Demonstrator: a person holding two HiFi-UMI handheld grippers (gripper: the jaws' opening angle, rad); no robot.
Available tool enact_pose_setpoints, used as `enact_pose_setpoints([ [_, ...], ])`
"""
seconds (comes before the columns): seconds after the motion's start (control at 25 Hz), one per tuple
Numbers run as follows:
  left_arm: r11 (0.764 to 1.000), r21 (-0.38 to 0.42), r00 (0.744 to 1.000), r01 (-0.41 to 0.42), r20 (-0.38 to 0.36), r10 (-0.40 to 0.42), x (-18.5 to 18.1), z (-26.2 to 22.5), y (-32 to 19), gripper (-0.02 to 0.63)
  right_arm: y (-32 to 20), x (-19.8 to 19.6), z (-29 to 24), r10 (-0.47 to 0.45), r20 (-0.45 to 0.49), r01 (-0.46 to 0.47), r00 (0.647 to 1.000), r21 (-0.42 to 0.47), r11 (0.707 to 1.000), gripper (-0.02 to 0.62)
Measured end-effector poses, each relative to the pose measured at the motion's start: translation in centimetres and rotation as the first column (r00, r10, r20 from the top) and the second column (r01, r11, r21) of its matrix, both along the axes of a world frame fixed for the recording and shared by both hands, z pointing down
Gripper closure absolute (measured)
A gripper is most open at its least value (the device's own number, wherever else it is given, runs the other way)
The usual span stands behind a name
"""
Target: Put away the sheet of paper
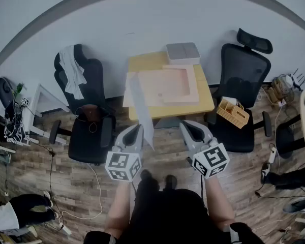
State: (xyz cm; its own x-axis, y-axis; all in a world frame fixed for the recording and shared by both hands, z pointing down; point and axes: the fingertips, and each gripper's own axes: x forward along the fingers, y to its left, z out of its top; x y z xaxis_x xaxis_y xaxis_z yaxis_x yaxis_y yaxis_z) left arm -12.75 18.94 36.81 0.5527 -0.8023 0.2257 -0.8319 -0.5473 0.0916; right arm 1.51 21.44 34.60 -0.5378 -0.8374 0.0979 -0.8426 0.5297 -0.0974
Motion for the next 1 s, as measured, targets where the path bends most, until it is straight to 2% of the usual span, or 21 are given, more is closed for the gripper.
enact_pose_setpoints([
  [0.28, 1.000, -0.002, 1.000, 0.000, -0.003, 0.000, 0.2, 0.0, 0.3, 0.597, 0.5, -0.1, 0.2, -0.012, -0.035, 0.012, 0.999, 0.012, 1.000, 0.595],
  [0.48, 1.000, -0.008, 1.000, 0.003, 0.004, -0.003, 0.4, 0.2, 0.8, 0.597, 0.8, 0.7, 0.2, -0.015, 0.065, 0.015, 0.998, -0.005, 1.000, 0.595],
  [1.0, 0.999, -0.035, 1.000, 0.013, 0.018, -0.012, 0.9, 1.1, 2.3, 0.597, 1.6, 1.8, 1.0, -0.006, 0.078, 0.008, 0.997, -0.019, 1.000, 0.595],
])
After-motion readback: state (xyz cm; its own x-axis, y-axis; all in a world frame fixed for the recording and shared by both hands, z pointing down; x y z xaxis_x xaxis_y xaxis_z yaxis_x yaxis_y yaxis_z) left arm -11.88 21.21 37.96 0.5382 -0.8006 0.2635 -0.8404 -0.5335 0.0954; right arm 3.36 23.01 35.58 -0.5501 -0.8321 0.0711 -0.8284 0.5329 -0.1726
